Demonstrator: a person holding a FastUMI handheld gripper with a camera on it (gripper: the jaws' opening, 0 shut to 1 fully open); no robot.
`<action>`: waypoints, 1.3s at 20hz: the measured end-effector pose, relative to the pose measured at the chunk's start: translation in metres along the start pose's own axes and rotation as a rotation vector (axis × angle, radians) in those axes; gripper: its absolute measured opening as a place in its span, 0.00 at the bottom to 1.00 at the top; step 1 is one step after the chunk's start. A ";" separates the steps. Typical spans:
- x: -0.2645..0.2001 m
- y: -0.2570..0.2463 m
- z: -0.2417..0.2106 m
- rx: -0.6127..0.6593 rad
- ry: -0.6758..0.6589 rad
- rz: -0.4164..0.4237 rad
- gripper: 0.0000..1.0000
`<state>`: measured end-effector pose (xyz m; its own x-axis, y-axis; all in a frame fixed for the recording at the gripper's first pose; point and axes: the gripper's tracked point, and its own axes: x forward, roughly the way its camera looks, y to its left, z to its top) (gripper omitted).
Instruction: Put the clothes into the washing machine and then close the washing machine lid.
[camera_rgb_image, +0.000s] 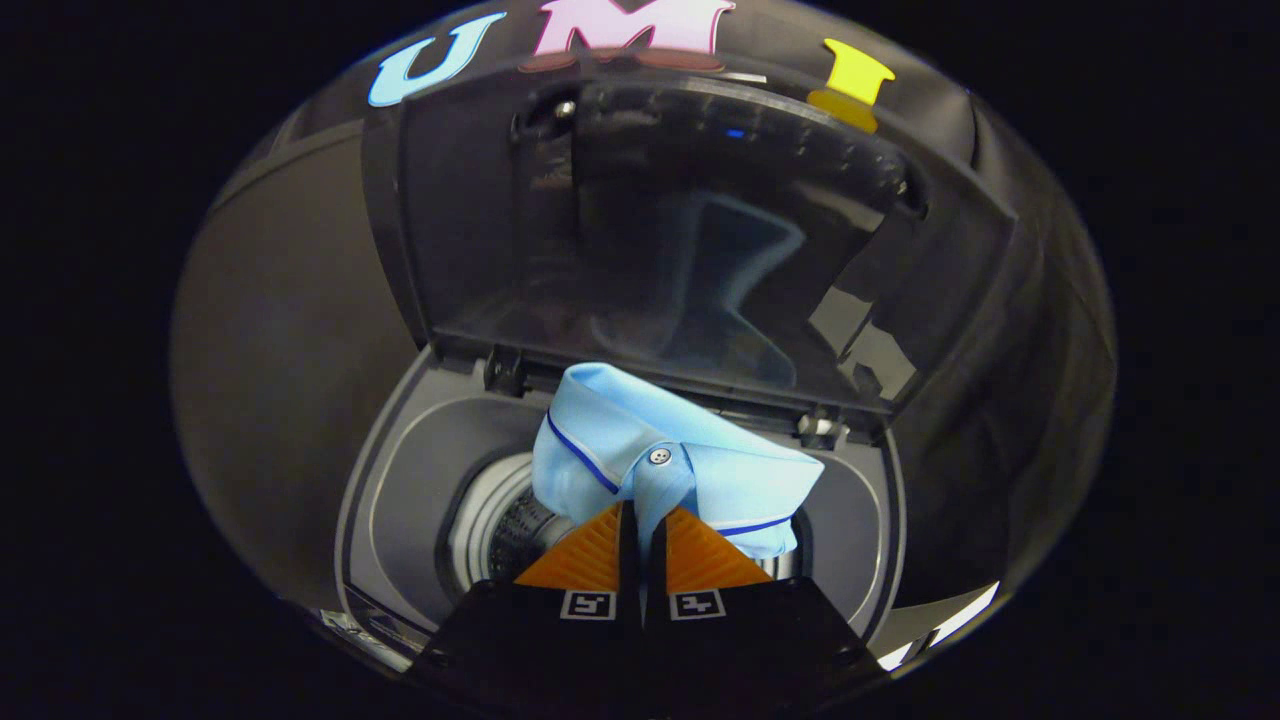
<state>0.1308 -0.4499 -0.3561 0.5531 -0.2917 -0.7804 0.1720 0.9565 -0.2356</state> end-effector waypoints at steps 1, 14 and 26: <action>0.006 0.002 -0.008 0.007 0.017 0.005 0.05; 0.046 0.016 -0.064 0.013 0.134 0.027 0.05; 0.045 0.010 -0.070 0.038 0.164 0.026 0.99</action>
<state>0.1006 -0.4536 -0.4335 0.4176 -0.2591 -0.8709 0.1921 0.9620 -0.1941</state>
